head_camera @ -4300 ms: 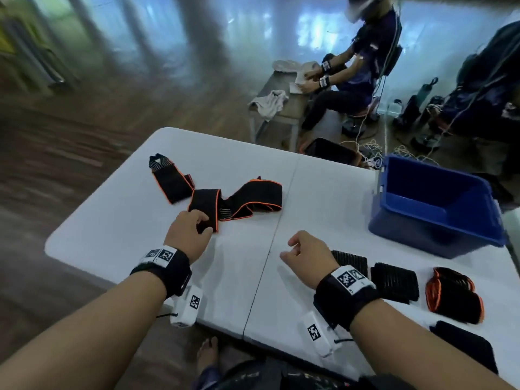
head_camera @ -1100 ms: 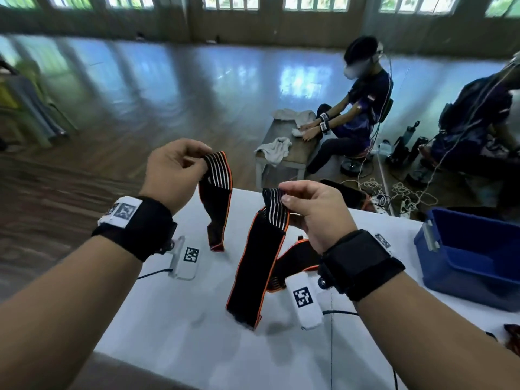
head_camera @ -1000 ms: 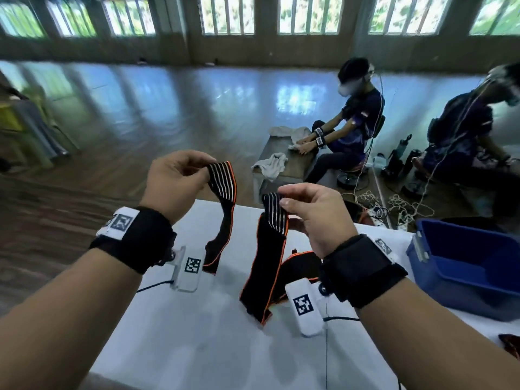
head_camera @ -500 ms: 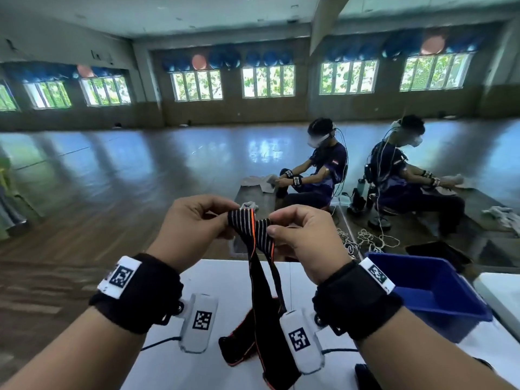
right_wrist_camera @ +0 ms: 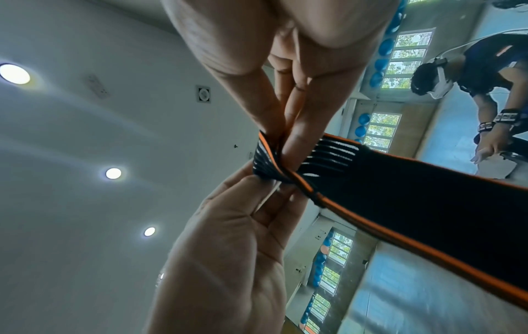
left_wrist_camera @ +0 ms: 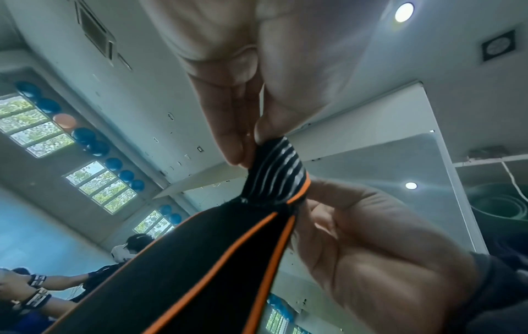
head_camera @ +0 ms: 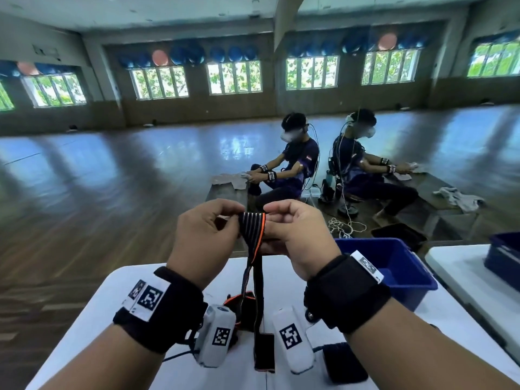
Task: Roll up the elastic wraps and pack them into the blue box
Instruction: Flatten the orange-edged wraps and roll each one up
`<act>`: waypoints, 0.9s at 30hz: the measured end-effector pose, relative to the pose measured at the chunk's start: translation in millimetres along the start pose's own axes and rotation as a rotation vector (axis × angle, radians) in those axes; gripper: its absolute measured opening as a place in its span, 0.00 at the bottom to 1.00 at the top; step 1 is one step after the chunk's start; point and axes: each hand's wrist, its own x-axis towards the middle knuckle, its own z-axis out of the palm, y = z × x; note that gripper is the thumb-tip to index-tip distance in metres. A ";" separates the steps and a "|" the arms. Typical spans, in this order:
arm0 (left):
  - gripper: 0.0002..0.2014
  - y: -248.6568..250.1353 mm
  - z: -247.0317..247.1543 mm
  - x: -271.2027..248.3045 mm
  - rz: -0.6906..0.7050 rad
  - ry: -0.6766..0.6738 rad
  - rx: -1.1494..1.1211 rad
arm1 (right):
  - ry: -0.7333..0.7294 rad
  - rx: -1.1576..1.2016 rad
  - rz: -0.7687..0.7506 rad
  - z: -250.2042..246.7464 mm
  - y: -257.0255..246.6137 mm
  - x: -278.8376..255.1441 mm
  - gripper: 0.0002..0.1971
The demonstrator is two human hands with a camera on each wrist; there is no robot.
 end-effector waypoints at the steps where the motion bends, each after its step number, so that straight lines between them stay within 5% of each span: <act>1: 0.16 -0.2 3.6 -1.4 0.023 0.007 0.020 | 0.007 0.011 0.000 -2.4 -0.8 -1.5 0.12; 7: 0.08 -7.0 21.5 -9.6 0.053 0.042 0.021 | 0.026 0.048 -0.020 -15.0 -4.8 -9.5 0.07; 13: 0.31 -5.8 44.0 -50.8 -0.082 -0.118 -0.120 | 0.082 0.075 -0.042 -24.5 -12.8 -9.4 0.04; 18: 0.22 -13.3 62.1 -56.6 -0.047 0.006 -0.157 | 0.068 0.047 -0.048 -32.8 -17.5 -10.4 0.07; 23: 0.12 -21.5 64.1 -44.1 -0.035 0.046 -0.255 | 0.130 -0.468 -0.285 -55.9 -1.2 -11.3 0.11; 27: 0.09 -32.7 68.0 -42.9 -0.067 0.001 -0.295 | 0.045 -0.523 -0.201 -69.1 29.5 -20.4 0.14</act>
